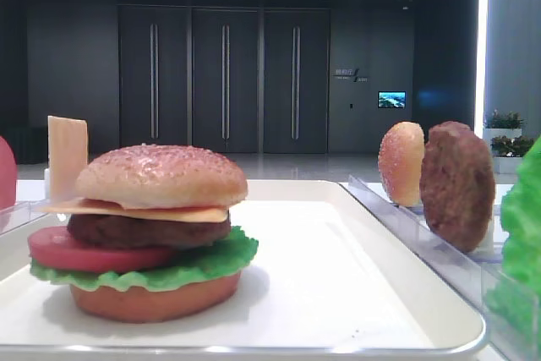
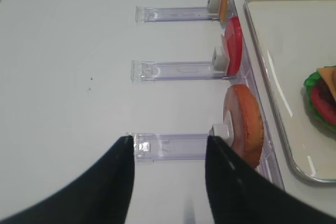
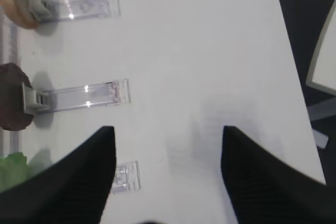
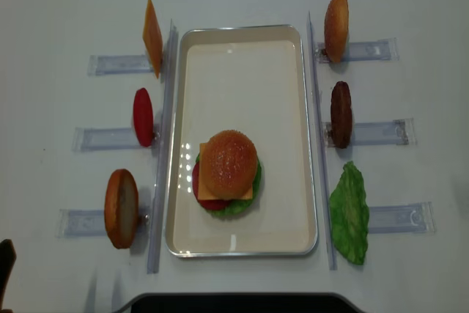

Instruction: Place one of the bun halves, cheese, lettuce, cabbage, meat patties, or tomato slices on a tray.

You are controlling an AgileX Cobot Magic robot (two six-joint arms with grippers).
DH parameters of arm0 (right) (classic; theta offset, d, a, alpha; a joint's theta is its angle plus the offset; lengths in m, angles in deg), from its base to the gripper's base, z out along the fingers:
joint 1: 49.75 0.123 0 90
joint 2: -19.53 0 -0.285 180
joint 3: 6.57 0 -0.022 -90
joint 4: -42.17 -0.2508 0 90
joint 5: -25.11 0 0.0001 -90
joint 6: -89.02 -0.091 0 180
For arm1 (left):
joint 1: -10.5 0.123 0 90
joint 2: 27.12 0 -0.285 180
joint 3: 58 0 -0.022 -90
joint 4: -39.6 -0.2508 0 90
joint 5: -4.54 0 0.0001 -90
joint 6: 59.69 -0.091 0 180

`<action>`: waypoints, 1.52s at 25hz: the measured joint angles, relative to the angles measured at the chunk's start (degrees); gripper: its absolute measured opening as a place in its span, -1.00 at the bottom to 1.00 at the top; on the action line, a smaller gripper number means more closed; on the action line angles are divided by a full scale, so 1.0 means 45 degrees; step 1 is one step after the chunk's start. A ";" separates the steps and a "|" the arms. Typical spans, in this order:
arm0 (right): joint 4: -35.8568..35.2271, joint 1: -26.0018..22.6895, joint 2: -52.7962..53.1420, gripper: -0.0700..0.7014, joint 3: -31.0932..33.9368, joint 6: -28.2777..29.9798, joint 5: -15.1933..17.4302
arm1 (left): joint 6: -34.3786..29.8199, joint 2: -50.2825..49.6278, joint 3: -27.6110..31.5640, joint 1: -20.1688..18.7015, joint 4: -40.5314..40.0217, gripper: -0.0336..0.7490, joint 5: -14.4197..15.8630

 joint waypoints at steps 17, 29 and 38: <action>0.0000 0.0014 0.7771 0.27 0.5285 0.0000 0.0151 | 0.0000 0.0000 0.0000 0.0000 0.0000 -0.03 0.0000; 0.0000 0.0014 1.1245 0.26 0.6770 0.0000 0.0028 | 0.0000 0.0000 0.0000 0.0000 0.0000 -0.03 0.0000; 0.0000 0.0041 1.1290 0.26 0.7246 0.0000 -0.0800 | 0.0000 0.0000 0.0000 0.0000 0.0000 -0.03 0.0000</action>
